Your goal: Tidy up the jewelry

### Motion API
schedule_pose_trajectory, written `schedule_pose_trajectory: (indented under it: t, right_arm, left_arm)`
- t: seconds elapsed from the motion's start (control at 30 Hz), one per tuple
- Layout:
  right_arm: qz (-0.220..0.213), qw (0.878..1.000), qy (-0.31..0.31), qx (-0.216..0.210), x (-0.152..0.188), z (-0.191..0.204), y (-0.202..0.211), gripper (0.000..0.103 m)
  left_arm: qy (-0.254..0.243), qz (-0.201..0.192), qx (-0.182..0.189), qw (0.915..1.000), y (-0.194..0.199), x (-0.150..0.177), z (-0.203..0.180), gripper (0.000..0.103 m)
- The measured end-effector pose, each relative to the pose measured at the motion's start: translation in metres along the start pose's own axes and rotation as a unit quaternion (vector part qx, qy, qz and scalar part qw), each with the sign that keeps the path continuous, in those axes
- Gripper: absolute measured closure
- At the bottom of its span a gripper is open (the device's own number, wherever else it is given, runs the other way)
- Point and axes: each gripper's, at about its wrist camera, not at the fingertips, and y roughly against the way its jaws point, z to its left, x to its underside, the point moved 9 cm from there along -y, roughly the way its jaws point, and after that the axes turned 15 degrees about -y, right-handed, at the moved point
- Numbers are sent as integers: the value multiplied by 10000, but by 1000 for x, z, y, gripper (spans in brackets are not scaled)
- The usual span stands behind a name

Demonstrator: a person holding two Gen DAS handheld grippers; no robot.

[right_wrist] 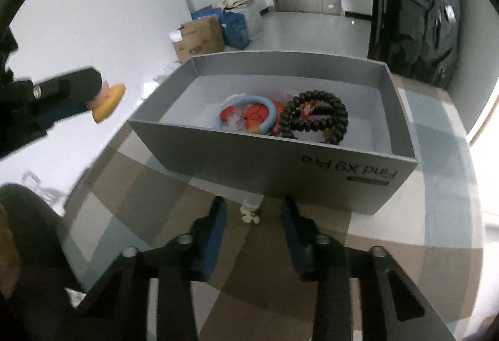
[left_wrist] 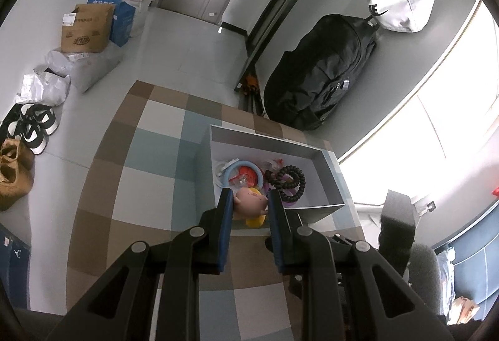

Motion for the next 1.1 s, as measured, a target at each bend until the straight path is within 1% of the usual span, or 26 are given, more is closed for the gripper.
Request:
schedule_pose_trajectory:
  t: [0.03,0.1,0.17,0.3,0.63,0.8,0.93,1.1]
  right_arm:
    - [-31,10000,43,79,0,-1,0,83]
    - [10,10000,54,-29,2,1,0,92]
    - [-11,10000,80,23,3,3,-1,92]
    - [-19,10000,67,-9,3,2,0,92]
    - [-149,9993,-19,-335,-4,9,19,92]
    - [-328,9978,-24,-577,-11,17,36,92]
    - [-554,9950,-47,-826,-20,24,57,92]
    - [-842,9913,-115,-1005,-31,20,79,92]
  left_arm:
    - [11,7,9,10000,-1,0,0,86]
    - [34,11,17,10000,-1,0,1,86]
    - [25,20,23,10000,0,0,0,86]
    - [3,44,10,10000,-1,1,0,86]
    - [-58,77,-97,9999,-3,4,-2,86]
    - [-117,37,-129,9998,-2,3,-5,86]
    - [-129,17,-162,9998,-3,1,-7,86]
    - [-93,-1,-155,9998,-8,-4,-9,86]
